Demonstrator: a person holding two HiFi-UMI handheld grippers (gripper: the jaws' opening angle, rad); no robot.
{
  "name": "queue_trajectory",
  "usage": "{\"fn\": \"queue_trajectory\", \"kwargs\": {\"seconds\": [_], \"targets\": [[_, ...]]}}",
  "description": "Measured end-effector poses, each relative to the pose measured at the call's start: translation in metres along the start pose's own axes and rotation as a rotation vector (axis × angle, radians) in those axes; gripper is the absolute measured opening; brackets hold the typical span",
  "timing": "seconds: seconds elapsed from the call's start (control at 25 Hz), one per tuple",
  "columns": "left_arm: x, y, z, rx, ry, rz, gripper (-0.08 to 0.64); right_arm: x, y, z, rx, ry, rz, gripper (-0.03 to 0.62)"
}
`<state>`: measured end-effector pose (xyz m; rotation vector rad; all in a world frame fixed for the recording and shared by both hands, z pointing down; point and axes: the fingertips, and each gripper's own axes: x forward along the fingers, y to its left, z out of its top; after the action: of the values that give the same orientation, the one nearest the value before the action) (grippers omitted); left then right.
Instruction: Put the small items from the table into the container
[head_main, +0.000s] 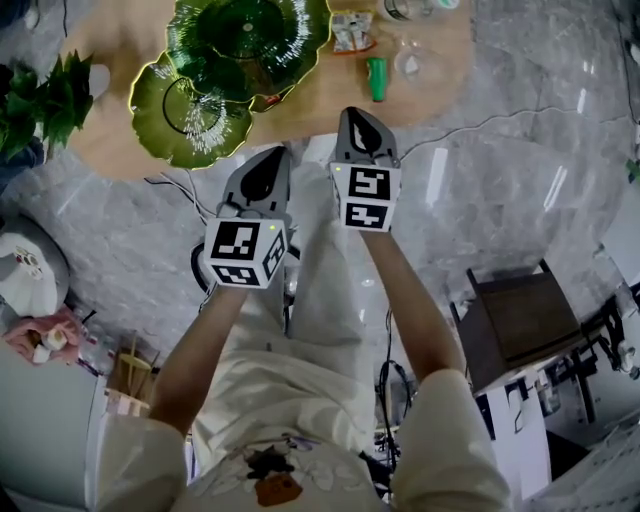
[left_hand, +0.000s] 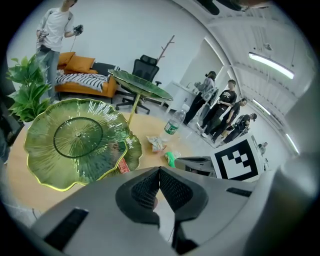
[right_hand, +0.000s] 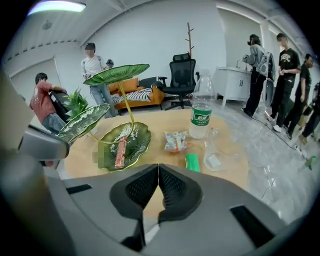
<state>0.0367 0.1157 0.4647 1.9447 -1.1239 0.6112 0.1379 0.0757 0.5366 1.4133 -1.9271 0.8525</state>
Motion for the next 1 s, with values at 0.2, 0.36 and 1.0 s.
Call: {"fn": "queue_trajectory", "kwargs": {"seconds": [0.2,0.36,1.0], "targets": [[0.010,-0.007,0.001,0.006,0.014,-0.009,0.008,0.007,-0.023,-0.004,0.009,0.008,-0.034,0.008],[0.017,-0.011,0.004,0.010,0.019,-0.010,0.008,0.012,-0.038,-0.009,0.043,0.021,-0.050,0.008],[0.038,-0.020,0.004,0.019,0.042,-0.012,0.008,0.032,-0.071,-0.031,0.077,0.069,-0.093,0.060]]}}
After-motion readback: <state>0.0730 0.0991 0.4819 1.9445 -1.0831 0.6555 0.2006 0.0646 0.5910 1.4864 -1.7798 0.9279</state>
